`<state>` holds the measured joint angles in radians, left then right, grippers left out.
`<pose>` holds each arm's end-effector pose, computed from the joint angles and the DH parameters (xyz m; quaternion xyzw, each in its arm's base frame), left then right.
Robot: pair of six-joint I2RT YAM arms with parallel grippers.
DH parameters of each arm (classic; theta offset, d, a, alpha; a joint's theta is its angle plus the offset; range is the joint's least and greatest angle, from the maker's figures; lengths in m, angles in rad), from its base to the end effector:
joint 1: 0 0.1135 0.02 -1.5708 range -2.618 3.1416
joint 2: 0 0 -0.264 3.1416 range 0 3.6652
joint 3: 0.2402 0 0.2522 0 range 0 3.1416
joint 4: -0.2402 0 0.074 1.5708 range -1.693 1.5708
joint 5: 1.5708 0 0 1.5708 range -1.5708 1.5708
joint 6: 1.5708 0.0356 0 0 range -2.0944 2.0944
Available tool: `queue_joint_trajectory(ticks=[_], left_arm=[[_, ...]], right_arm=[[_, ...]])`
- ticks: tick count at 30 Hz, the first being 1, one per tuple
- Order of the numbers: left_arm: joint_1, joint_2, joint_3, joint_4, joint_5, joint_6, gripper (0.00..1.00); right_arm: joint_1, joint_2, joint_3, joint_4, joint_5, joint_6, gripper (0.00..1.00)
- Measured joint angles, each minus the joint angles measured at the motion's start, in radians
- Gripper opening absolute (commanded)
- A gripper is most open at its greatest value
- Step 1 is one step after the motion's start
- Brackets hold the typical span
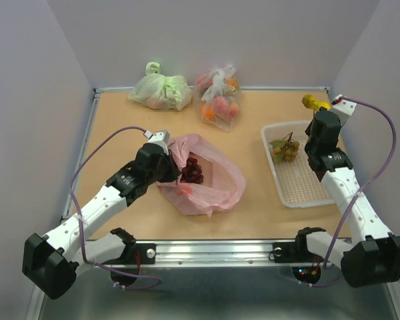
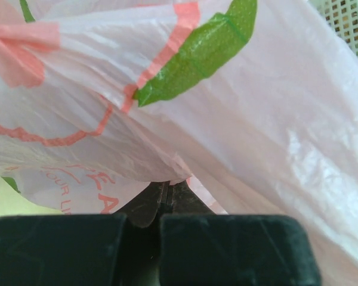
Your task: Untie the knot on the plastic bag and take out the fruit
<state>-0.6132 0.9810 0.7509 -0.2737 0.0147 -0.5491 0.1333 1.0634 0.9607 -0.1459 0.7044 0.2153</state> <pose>0.1807 -0.1278 0.2825 0.0313 0.8604 -0.2845 0.4216 0.2405 0.0090 0.3539 0.2420 0.7316 -0.1682 0.6148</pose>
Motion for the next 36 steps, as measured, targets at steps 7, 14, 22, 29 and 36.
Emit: queue_joint_trajectory(ticks=[7,14,22,29,36], left_arm=[[0.0,-0.003,-0.002,0.001,0.053,0.018,0.0],[0.0,-0.004,-0.026,0.0,0.1,0.028,0.0],[0.0,-0.003,-0.035,0.001,0.117,0.035,0.0],[0.0,0.018,-0.035,-0.001,0.122,0.043,0.0],[0.0,0.035,-0.035,-0.034,0.114,0.043,0.0]], right_arm=[[-0.192,0.084,-0.127,-0.008,-0.179,0.085,0.11],[-0.214,0.119,-0.143,-0.018,-0.298,0.1,0.73],[-0.214,0.039,-0.117,-0.105,-0.395,0.063,0.9],[-0.206,-0.067,0.056,-0.217,-0.663,0.008,0.88],[-0.014,-0.116,0.159,-0.243,-0.895,0.019,0.86]])
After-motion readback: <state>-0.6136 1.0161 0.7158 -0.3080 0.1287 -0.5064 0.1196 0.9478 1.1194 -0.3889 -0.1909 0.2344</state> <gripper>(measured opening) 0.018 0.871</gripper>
